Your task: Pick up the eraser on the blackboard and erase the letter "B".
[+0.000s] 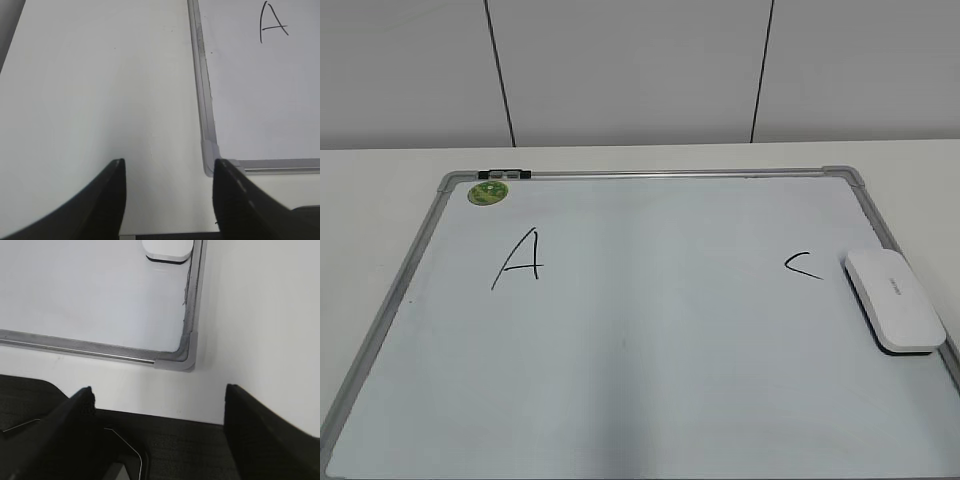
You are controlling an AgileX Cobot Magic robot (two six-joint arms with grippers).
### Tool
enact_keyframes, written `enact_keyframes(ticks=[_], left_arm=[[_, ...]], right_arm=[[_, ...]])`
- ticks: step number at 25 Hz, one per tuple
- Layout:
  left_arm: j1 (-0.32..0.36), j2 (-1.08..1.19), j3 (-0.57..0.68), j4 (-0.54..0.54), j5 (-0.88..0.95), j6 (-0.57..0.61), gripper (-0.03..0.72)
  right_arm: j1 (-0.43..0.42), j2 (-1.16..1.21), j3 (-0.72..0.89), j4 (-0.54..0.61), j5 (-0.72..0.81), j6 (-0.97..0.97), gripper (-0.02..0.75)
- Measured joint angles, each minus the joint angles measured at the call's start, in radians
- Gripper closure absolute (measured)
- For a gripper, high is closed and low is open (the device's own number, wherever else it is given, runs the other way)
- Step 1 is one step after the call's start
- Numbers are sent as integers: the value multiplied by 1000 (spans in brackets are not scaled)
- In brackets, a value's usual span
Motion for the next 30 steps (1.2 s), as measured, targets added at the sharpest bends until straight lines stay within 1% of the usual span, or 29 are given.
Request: enact_keyframes(ticks=[2,5,8,12,17,22,30], left_arm=[[0,0,0,-2,-2,0,268],[32,0,0,-2,-2,0,268],[73,-10,0,-2,-2,0,268],[104,-81,0,-2,-2,0,268],[111,-150,0,-2,-2,0,268],[111,-158,0,-2,-2,0,268],[111,-158,0,-2,-2,0,268]], right_arm=[[0,-16,0,0,0,0,146],[-10,-74,0,0,0,0,146],[-53,-154,0,0,0,-1,146],[-122,-255,0,0,0,-1,146],[-135,-337,0,-2,0,-1,146],[-135,-396,0,-2,2,-1,146],[-141,-403,0,-2,4,-1,146]])
